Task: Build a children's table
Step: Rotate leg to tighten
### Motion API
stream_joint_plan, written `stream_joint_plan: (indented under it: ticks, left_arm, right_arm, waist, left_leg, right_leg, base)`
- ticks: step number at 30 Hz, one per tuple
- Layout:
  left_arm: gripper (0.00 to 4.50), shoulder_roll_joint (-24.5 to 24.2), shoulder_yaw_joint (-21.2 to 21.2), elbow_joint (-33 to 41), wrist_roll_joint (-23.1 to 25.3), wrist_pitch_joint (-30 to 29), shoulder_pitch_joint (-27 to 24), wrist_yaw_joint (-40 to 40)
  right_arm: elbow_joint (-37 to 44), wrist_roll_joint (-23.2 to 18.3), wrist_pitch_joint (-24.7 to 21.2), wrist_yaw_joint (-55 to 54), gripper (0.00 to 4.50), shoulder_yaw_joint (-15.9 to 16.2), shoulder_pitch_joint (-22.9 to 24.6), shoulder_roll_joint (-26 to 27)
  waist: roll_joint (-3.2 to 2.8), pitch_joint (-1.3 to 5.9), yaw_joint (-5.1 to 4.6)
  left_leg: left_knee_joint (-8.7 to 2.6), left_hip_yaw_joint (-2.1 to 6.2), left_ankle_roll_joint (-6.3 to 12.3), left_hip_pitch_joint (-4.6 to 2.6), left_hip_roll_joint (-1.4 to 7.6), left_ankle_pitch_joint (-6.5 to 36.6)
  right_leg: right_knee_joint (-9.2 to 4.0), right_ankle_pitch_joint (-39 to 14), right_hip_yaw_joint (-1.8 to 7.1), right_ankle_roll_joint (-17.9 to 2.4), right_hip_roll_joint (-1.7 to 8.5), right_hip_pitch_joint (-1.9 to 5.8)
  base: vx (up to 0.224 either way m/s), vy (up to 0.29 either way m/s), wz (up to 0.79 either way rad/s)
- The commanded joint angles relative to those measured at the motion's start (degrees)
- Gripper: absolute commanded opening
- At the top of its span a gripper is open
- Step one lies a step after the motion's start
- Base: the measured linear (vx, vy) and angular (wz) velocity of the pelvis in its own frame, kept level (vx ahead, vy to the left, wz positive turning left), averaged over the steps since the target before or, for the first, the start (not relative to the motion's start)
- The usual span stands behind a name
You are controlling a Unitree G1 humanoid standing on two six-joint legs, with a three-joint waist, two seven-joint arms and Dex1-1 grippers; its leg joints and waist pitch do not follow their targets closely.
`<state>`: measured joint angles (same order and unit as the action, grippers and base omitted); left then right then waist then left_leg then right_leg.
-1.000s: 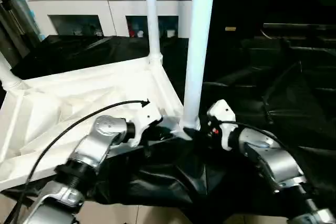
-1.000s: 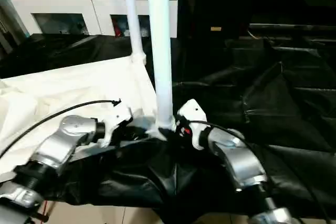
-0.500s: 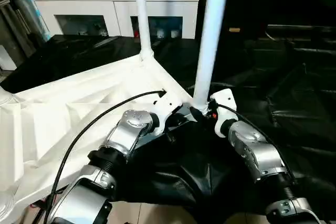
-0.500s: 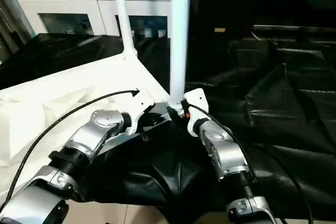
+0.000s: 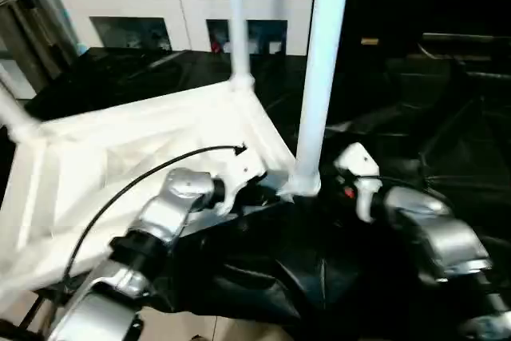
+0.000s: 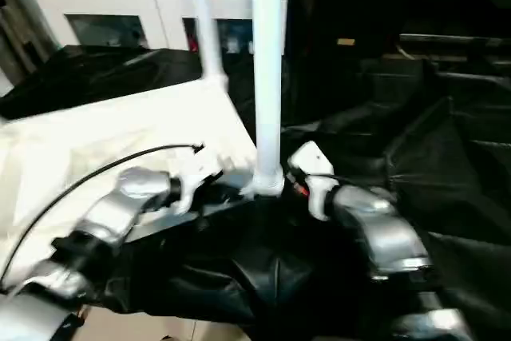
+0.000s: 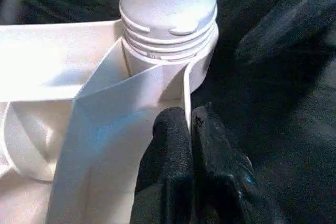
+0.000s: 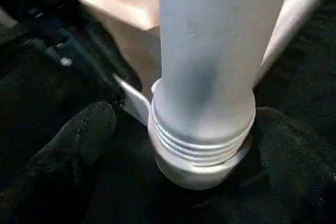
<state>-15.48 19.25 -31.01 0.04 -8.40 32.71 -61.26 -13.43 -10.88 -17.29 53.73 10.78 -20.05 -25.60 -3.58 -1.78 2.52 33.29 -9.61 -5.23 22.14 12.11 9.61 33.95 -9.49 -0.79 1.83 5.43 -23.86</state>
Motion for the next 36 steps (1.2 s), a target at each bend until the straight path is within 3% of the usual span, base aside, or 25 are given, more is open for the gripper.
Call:
stream_joint_plan:
  ticks: [1, 6, 12, 23, 27, 29, 30, 31, 32, 35, 36]
  left_arm:
    - [0.0, -0.3, 2.7, 1.7, -0.3, 1.0, -0.4, -4.4]
    - [0.0, -3.0, 3.4, 3.7, -0.6, 0.1, -1.0, -9.3]
    - [0.0, -4.4, 3.8, 5.2, -1.0, -1.1, -1.8, -10.9]
    - [0.0, -4.1, 3.3, 5.2, -1.1, -1.7, -2.2, -10.2]
    - [0.0, -2.8, 2.5, 3.7, -0.6, -2.1, -1.8, -7.0]
    - [0.0, 0.8, 1.1, -0.7, 1.5, -2.5, 0.3, 1.8]
    - [0.0, 0.8, 1.1, -0.7, 1.5, -2.5, 0.3, 1.8]
    - [0.0, 1.9, 0.8, -2.0, 1.8, -2.9, 1.0, 4.1]
    - [0.0, 3.5, 0.2, -3.9, 2.4, -3.5, 2.2, 7.7]
    - [0.0, 7.0, -0.9, -7.7, 3.5, -4.9, 4.8, 15.3]
    - [0.0, 9.1, -1.6, -9.8, 3.6, -5.6, 6.3, 19.1]
  right_arm:
    - [2.2, -1.0, 1.5, 3.2, 4.46, 1.8, 0.2, 0.2]
    - [1.2, -1.2, 3.4, 7.5, 4.3, 2.1, -1.1, -1.1]
    - [-0.1, -0.7, 3.9, 9.0, 3.76, 3.1, -2.1, -0.8]
    - [-0.9, 0.3, 4.3, 9.8, 2.77, 3.8, -1.4, -0.6]
    - [-1.2, 0.1, 3.5, 7.0, 2.69, 2.9, -0.8, 0.9]
    - [-4.6, 1.7, 1.2, -2.5, 2.67, 1.0, -0.8, 5.3]
    - [-4.6, 1.7, 1.2, -2.5, 2.67, 1.0, -0.8, 5.3]
    - [-5.6, 2.3, 1.2, -4.9, 2.66, 0.7, -0.8, 6.4]
    - [-7.0, 3.0, 0.9, -8.1, 2.66, 0.3, -0.8, 8.0]
    - [-8.8, 3.8, -0.2, -14.4, 2.65, -0.3, -0.9, 11.8]
    - [-9.8, 5.0, -0.8, -18.4, 2.65, -0.1, -1.1, 14.1]
  waist:
    - [0.7, 3.31, 0.03]
    - [0.69, 3.18, 0.71]
    - [0.71, 3.17, 0.68]
    - [0.56, 3.27, 0.65]
    - [0.4, 3.22, 0.59]
    - [0.22, 2.89, 0.33]
    - [0.29, 2.81, 0.21]
    - [0.67, 2.83, 0.15]
    - [0.55, 2.76, -0.09]
    - [0.68, 2.5, -0.41]
    - [0.82, 2.34, -0.78]
  left_leg:
    - [-3.64, -0.86, 3.62, -0.6, -0.17, 15.4]
    - [-3.8, -0.97, 2.83, -1.08, 0.1, 17.0]
    - [-3.97, -0.8, 2.15, -0.82, -0.03, 16.9]
    - [-3.8, -0.87, 2.56, -0.75, -0.12, 15.5]
    - [-3.82, -0.89, 2.32, -0.78, -0.11, 15.9]
    - [-4.01, -0.91, 1.36, -0.97, -0.27, 18.4]
    - [-4.07, -0.89, 0.91, -1.06, -0.34, 19.5]
    - [-4.19, -0.68, 0.19, -1.07, -0.43, 20.6]
    - [-4.23, -0.67, -0.22, -1.08, -0.53, 21.3]
    - [-4.28, -0.52, -0.47, -1.27, -0.77, 23.5]
    - [-4.22, -0.37, -0.41, -1.41, -0.93, 24.9]
  right_leg:
    - [-3.84, -9.8, 0.09, -14.3, 0.67, 3.07]
    - [-4.03, -12.9, 0.3, -13.8, 0.73, 2.69]
    - [-3.85, -13.7, 0.24, -13.3, 0.79, 2.79]
    - [-3.67, -11.0, 0.19, -14.0, 0.66, 2.98]
    - [-3.74, -11.5, 0.23, -13.8, 0.63, 2.88]
    - [-4.27, -15.9, 0.22, -12.9, 0.62, 2.52]
    - [-4.49, -17.9, 0.15, -12.3, 0.6, 2.4]
    - [-4.71, -21.0, 0.06, -11.0, 0.7, 2.61]
    - [-4.97, -23.2, 0.09, -9.8, 0.63, 2.27]
    - [-5.61, -28.1, -0.11, -8.2, 0.66, 2.0]
    - [-6.21, -32.2, -0.31, -6.5, 0.63, 1.73]
  base:
    - [0.0, 0.0, 0.0]
    - [0.0, 0.0, 0.0]
    - [0.0, 0.0, 0.0]
    - [0.0, 0.0, 0.0]
    - [0.0, 0.0, 0.0]
    - [0.0, 0.0, 0.0]
    - [0.0, 0.0, 0.0]
    - [0.0, 0.0, 0.0]
    - [0.0, 0.0, 0.0]
    - [0.0, 0.0, 0.0]
    - [0.0, 0.0, 0.0]
